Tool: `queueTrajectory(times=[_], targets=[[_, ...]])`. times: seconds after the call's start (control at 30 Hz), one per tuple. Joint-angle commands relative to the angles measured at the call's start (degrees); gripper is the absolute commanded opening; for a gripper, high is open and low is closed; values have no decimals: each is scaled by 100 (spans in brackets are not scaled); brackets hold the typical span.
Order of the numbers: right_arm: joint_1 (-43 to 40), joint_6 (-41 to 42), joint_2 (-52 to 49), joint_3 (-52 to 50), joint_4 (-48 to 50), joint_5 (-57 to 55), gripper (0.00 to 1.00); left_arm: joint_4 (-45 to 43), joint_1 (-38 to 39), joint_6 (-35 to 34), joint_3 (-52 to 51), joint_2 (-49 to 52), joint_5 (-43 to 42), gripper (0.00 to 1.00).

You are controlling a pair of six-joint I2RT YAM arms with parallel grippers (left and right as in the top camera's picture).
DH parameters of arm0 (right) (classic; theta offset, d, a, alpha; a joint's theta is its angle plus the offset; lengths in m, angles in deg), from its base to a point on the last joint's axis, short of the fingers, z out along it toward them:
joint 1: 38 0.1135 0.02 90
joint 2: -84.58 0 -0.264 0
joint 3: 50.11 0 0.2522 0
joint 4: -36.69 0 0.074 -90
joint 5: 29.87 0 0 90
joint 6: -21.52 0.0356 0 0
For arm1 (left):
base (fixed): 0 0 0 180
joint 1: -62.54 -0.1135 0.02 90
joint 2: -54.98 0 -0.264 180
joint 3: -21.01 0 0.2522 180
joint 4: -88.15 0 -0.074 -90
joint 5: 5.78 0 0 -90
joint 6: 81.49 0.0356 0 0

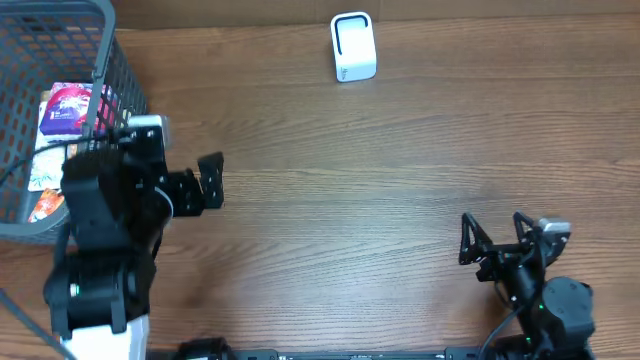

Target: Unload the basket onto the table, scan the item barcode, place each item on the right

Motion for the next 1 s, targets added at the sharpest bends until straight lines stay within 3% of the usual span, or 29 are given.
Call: queueTrajectory(times=[0.0,0.07,0.13,0.3,0.43,0.67,0.97], targets=[[15,125,-962,994,-136,-201,100,20,-7,149,391,369,-17,100],[15,101,-1725,1558,-415,-289,100,42,-109,146,566,525,59,100],[20,105,-2959,2474,-946,-291,100,208,-503,-85,942,748,153,100],[22,66,-4730,3958,-1965,59,100,732,-1696,-636,1921,1204,118,100],[22,70,-5960,4614,-2387,1075,100,1419,-2892,-715,3228,1888,-573,100],[22,66,-7101,4605,-2500,1727,100,1980,-4024,-1082,4962,3204,-1392,100],[22,66,-7302,4607,-2638,1727,100,1779,-4135,-1449,5670,4750,-1314,100]])
